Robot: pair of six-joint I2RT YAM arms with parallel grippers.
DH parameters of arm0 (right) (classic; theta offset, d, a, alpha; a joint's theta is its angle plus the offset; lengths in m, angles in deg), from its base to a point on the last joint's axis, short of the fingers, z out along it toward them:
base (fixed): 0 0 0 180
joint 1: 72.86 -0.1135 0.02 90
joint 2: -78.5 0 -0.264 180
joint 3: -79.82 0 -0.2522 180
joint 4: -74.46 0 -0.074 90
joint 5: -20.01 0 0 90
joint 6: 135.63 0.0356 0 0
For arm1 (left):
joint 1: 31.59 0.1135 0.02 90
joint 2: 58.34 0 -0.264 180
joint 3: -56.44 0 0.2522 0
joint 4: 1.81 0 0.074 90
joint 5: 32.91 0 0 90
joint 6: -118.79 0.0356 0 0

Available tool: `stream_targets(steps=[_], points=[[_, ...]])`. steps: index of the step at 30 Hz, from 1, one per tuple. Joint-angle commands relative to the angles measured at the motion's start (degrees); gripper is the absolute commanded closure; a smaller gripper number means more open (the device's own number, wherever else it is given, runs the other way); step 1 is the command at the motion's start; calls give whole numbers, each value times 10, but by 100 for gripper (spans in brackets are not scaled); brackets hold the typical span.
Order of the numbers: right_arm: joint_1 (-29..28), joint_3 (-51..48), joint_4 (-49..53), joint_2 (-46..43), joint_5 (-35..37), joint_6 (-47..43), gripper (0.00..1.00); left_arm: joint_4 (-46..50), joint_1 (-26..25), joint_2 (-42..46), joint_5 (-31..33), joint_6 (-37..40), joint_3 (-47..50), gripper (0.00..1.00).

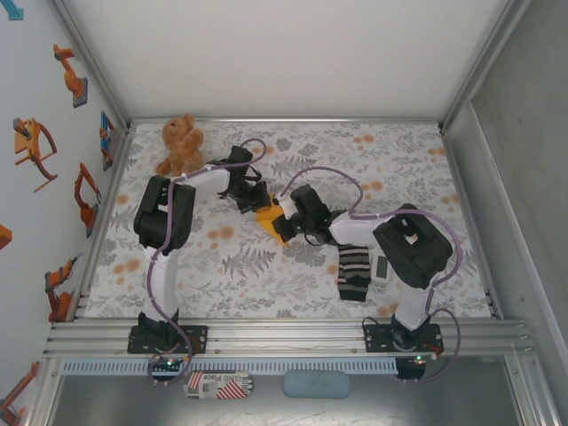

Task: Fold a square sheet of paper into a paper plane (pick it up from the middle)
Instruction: Third fold the triangle at the center of the table.

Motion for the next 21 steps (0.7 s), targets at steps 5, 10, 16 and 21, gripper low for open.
stream_targets(steps=[5, 10, 16, 21], points=[[7, 20, 24, 19, -14, 24, 100, 30, -3, -22, -1, 14, -8, 96], [10, 24, 30, 23, -4, 27, 100, 30, -1, -23, -5, 16, -8, 96], [13, 31, 36, 30, 3, 26, 100, 31, -1, -26, -6, 18, -8, 96], [15, 33, 40, 34, 7, 25, 100, 33, -1, -27, -7, 21, -8, 97]])
